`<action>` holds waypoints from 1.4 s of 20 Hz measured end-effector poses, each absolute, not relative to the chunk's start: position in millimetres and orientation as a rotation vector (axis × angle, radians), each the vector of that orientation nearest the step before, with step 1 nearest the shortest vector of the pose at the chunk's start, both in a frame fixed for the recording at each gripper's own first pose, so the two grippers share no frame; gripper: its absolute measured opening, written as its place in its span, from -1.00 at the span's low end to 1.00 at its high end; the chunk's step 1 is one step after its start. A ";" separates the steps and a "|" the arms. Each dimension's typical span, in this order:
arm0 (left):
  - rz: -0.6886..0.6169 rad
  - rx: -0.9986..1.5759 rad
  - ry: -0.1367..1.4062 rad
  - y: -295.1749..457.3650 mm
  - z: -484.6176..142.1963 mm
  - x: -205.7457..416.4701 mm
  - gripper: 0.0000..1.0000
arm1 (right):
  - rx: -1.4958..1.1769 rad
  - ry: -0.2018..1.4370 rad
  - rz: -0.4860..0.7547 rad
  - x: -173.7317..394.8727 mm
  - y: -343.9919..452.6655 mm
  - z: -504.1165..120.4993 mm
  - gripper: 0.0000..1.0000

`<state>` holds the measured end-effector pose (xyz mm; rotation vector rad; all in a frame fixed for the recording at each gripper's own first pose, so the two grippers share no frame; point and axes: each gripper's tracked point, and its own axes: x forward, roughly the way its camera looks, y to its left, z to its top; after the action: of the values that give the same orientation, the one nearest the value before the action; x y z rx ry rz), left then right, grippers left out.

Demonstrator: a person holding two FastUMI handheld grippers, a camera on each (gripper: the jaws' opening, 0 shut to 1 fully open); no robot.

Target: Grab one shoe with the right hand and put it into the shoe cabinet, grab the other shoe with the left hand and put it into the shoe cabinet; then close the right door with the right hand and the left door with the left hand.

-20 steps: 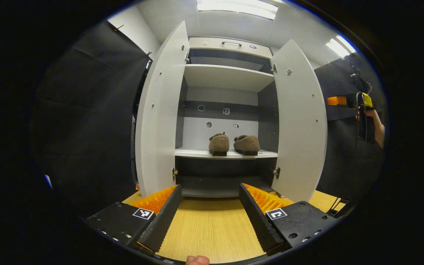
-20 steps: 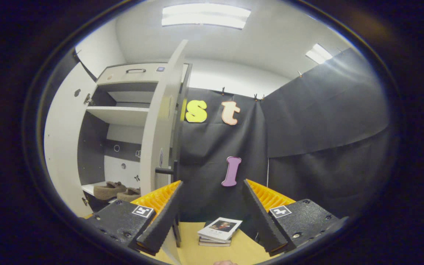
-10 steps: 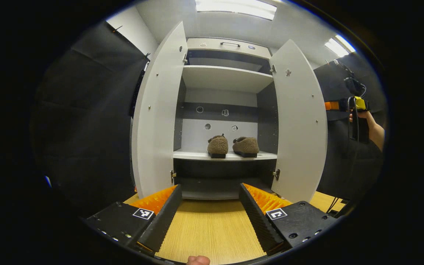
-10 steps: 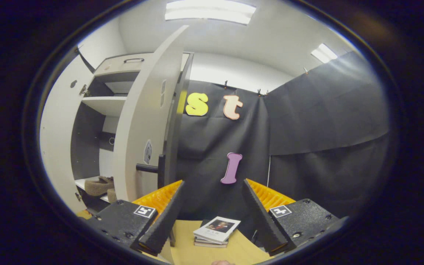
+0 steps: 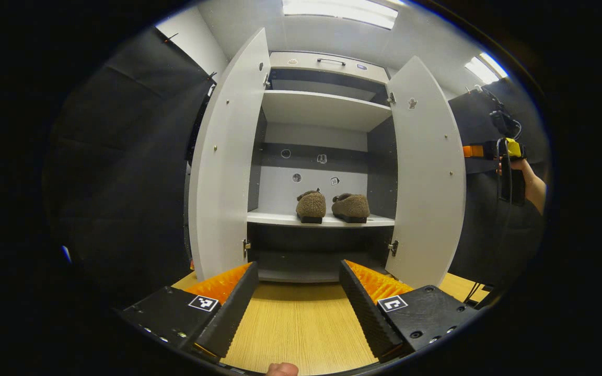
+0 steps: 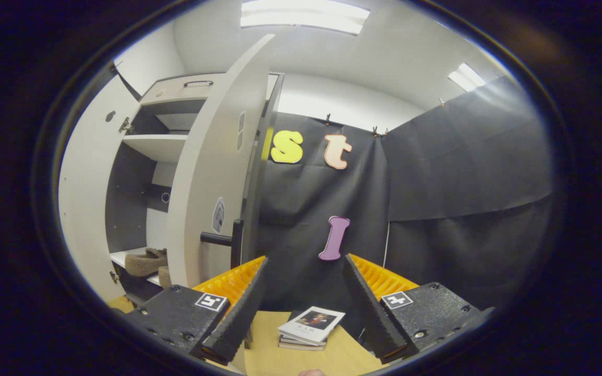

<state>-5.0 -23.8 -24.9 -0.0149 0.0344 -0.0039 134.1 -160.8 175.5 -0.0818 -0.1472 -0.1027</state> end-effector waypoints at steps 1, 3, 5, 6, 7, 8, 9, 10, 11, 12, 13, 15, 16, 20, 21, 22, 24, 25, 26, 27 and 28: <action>-0.003 -0.011 0.031 -22.2 -24.0 -5.2 0.90 | -0.074 -0.148 -0.090 133.3 -155.7 173.9 0.85; 0.008 -0.007 0.027 -17.1 -23.7 -5.9 0.89 | -0.064 -0.144 -0.056 131.2 -141.3 172.0 0.79; 0.015 -0.008 0.034 -13.4 -25.4 -5.5 0.89 | -0.066 -0.144 -0.017 127.6 -121.6 171.2 0.86; 0.016 -0.005 0.038 -12.2 -27.0 -6.4 0.89 | -0.071 -0.149 0.006 126.5 -108.6 171.4 0.85; 0.018 0.000 0.040 -11.1 -27.0 -7.2 0.89 | -0.085 -0.148 0.033 126.6 -94.6 168.2 0.86; 0.020 0.006 0.041 -8.8 -27.4 -7.6 0.90 | -0.101 -0.143 0.066 126.1 -79.6 165.3 0.84; 0.022 0.013 0.043 -6.8 -27.8 -9.2 0.89 | -0.102 -0.139 0.100 127.3 -64.3 161.4 0.85; 0.024 0.020 0.044 -4.6 -27.1 -9.5 0.90 | -0.095 -0.138 0.127 129.5 -50.5 159.3 0.85; 0.031 0.025 0.044 -1.7 -26.2 -10.9 0.89 | -0.089 -0.150 0.142 132.8 -39.3 160.2 0.85; 0.037 0.028 0.044 1.1 -26.5 -11.9 0.89 | -0.087 -0.150 0.154 137.5 -28.8 158.4 0.84; 0.043 0.031 0.047 3.7 -26.3 -13.0 0.89 | -0.077 -0.157 0.172 141.9 -16.8 157.7 0.85; 0.061 0.036 0.047 9.7 -24.1 -16.6 0.90 | -0.047 -0.149 0.216 152.0 8.5 152.7 0.85; 0.068 0.036 0.045 11.7 -22.5 -19.0 0.89 | -0.038 -0.144 0.239 157.8 20.6 149.1 0.87; 0.104 0.041 0.048 24.5 -18.5 -28.9 0.90 | -0.019 -0.155 0.260 171.1 37.6 147.3 0.90; 0.109 0.037 0.051 26.5 -18.9 -30.9 0.89 | -0.017 -0.162 0.256 171.0 36.5 149.1 0.90; 0.107 0.029 0.062 26.9 -19.0 -31.7 0.89 | -0.015 -0.169 0.254 169.3 35.2 152.7 0.90; 0.097 0.010 0.065 25.0 -13.2 -33.0 0.89 | -0.003 -0.188 0.251 159.4 31.3 162.2 0.93; 0.090 0.002 0.056 22.5 -8.7 -33.4 0.89 | 0.003 -0.205 0.251 152.0 29.1 169.6 0.93; 0.081 -0.005 0.048 20.6 -4.5 -33.2 0.89 | 0.000 -0.219 0.246 143.5 27.2 174.4 0.93; 0.071 -0.009 0.043 17.6 -1.4 -32.3 0.89 | -0.016 -0.227 0.236 133.8 24.0 175.9 0.89; 0.064 -0.012 0.036 14.9 0.3 -32.1 0.90 | -0.038 -0.230 0.218 125.6 18.6 175.1 0.89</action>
<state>-32.1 14.9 0.3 -0.0119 0.0357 0.0641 125.6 18.6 175.1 -0.0382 -0.2295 0.2184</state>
